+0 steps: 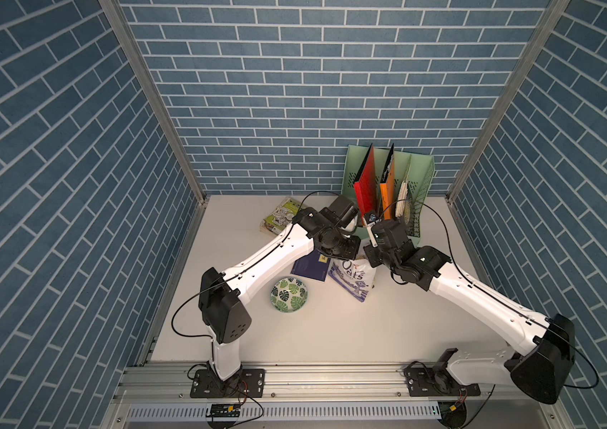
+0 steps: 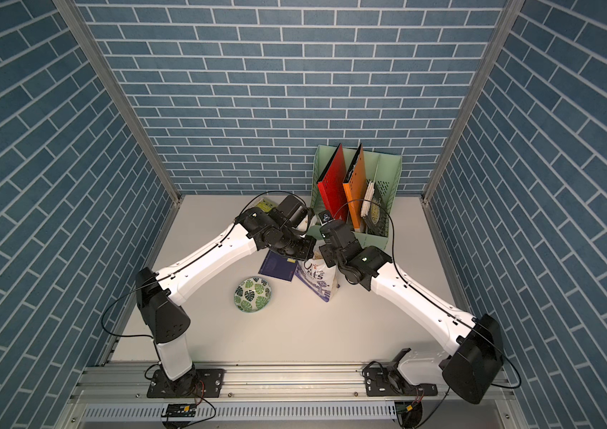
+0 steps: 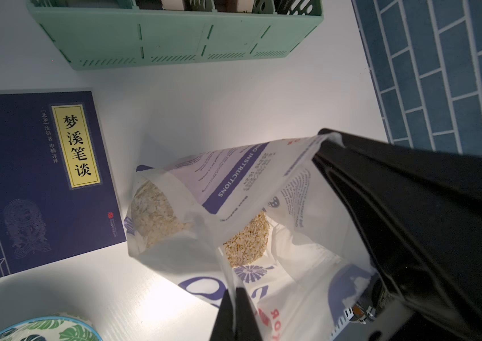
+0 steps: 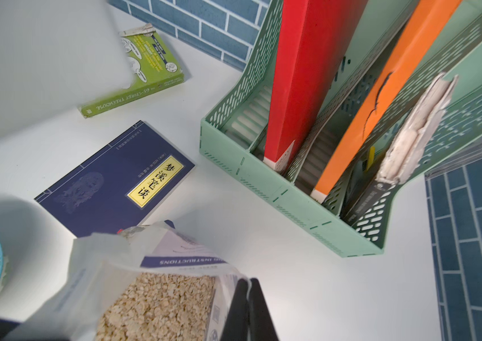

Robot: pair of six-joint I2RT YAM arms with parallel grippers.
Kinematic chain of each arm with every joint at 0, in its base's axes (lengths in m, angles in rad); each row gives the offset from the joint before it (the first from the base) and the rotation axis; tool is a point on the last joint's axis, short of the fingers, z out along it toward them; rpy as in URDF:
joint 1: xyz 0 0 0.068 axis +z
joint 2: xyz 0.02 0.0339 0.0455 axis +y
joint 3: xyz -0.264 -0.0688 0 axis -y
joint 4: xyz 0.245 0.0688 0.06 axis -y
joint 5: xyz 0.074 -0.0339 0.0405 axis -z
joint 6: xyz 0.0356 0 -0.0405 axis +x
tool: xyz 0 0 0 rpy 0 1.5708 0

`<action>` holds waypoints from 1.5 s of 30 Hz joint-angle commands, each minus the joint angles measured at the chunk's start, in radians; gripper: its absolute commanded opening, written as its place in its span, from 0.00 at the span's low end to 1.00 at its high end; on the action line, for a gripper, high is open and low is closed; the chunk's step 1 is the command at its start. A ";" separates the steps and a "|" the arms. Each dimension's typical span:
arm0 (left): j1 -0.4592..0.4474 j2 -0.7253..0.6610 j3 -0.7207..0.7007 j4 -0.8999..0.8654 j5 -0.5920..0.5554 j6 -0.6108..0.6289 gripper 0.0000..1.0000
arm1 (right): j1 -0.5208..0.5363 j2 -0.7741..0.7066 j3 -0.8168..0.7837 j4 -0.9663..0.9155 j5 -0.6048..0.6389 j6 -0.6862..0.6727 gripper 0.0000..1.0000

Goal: Pour the oats into the breakfast bowl
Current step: Pick up the oats bag from the center of the board.

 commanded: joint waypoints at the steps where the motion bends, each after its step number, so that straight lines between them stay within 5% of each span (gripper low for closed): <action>1: 0.014 0.008 0.030 -0.101 0.059 0.040 0.00 | -0.029 -0.062 -0.028 0.154 0.163 -0.172 0.00; 3: 0.014 0.015 0.036 -0.093 0.071 0.041 0.00 | -0.049 -0.074 -0.040 0.168 0.097 -0.181 0.00; 10: 0.014 0.032 0.024 0.021 0.090 0.024 0.00 | -0.230 -0.174 -0.135 0.184 -0.481 -0.051 0.03; 19: 0.014 0.113 0.168 0.042 0.056 0.053 0.00 | -0.403 -0.353 -0.254 0.262 -0.818 0.067 0.61; 22: 0.014 0.151 0.238 0.024 0.036 0.074 0.00 | -0.407 -0.439 -0.341 0.298 -0.800 0.076 0.80; 27: 0.014 0.207 0.340 -0.017 -0.004 0.103 0.00 | -0.405 -0.639 -0.642 0.537 -0.763 0.145 0.99; 34: 0.023 0.230 0.354 -0.011 -0.011 0.111 0.00 | -0.286 -0.845 -0.991 0.795 -0.603 0.186 1.00; 39: 0.038 0.240 0.356 -0.015 -0.013 0.117 0.00 | -0.098 -0.732 -1.090 0.962 -0.393 0.154 1.00; 45: 0.054 0.250 0.359 -0.047 -0.026 0.149 0.00 | -0.029 -0.391 -1.089 1.188 -0.331 0.108 0.99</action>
